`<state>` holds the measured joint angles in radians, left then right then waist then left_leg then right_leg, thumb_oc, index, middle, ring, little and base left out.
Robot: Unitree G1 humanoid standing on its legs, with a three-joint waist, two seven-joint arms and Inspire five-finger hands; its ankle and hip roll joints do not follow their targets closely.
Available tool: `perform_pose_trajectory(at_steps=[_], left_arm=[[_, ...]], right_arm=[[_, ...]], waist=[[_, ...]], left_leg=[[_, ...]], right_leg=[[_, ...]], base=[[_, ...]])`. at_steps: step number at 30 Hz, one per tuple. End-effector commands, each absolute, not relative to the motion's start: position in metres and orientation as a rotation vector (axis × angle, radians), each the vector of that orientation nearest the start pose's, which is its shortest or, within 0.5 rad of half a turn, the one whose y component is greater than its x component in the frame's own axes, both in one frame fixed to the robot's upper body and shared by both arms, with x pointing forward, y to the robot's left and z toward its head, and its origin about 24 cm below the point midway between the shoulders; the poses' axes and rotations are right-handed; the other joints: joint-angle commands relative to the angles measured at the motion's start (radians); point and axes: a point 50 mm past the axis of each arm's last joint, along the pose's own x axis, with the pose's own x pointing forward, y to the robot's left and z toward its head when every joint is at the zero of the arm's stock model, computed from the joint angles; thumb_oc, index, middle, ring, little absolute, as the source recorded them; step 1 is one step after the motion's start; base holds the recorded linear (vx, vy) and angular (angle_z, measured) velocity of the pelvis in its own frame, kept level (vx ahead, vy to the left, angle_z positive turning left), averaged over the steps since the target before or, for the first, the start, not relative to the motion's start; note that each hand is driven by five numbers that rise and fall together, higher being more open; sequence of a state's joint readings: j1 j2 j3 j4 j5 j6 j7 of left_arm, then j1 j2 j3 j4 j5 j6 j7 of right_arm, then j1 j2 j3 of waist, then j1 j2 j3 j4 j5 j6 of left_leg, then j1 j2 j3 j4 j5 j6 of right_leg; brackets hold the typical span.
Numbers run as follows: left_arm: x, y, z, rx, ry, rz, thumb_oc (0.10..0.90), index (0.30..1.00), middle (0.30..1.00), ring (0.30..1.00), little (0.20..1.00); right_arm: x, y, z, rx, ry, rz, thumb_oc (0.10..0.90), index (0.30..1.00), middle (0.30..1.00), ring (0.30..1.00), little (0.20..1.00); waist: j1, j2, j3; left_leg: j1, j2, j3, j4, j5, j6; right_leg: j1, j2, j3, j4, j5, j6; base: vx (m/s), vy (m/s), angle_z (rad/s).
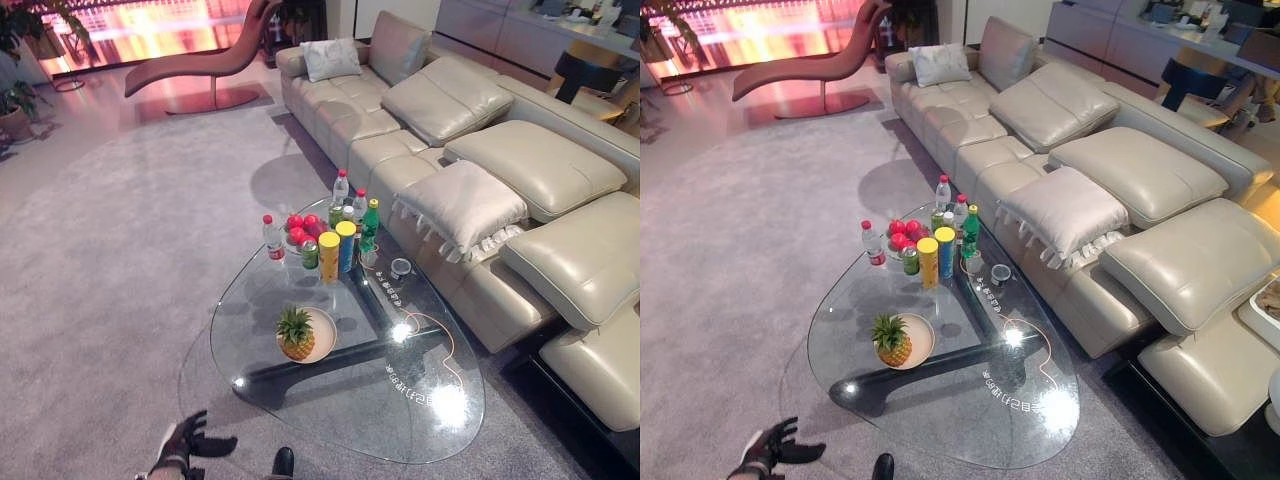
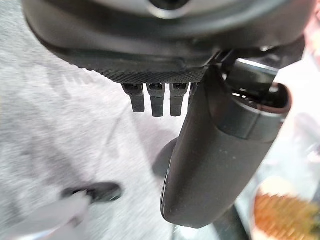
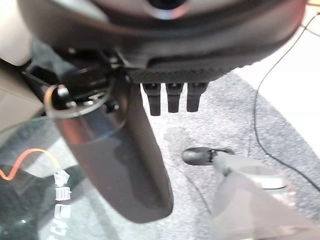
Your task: Pick up the fruit to the plate
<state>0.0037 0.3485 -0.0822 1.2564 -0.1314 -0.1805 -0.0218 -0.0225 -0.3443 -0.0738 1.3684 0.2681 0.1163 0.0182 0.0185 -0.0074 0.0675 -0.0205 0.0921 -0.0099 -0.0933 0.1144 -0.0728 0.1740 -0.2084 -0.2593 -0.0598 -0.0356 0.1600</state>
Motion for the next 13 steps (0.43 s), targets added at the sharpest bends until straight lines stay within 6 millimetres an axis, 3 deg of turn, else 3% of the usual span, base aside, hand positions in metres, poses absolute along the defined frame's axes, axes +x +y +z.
perform_pose_trajectory(at_steps=[1,3,13], left_arm=[[0.123,0.279,-0.138,0.26,1.058,0.11,0.8,0.9,0.9,0.9,0.9],[0.112,0.276,-0.143,0.253,1.128,0.084,0.8,0.9,0.9,0.9,0.9],[0.105,0.268,-0.149,0.213,1.184,0.046,0.8,0.9,0.9,0.9,0.9]], right_arm=[[0.064,-0.288,-0.152,-0.091,1.413,-0.361,0.8,0.9,0.9,0.9,0.9],[0.064,-0.283,-0.154,-0.096,1.424,-0.337,0.8,0.9,0.9,0.9,0.9],[0.066,-0.277,-0.156,-0.153,1.442,-0.257,0.8,0.9,0.9,0.9,0.9]], waist=[[0.018,0.018,0.031],[0.015,0.019,0.026],[0.012,0.025,0.022]], left_leg=[[0.09,0.059,0.072,0.006,-0.066,-0.031],[0.097,0.063,0.079,0.006,-0.068,-0.032],[0.098,0.074,0.091,0.006,-0.068,-0.038]], right_leg=[[-0.056,-0.022,0.029,0.007,0.084,-0.006],[-0.047,-0.021,0.026,0.002,0.083,-0.005],[-0.046,-0.025,0.019,-0.012,0.089,-0.003]], base=[[0.02,0.028,-0.04],[0.0,0.0,0.0],[0.0,0.0,0.0]])
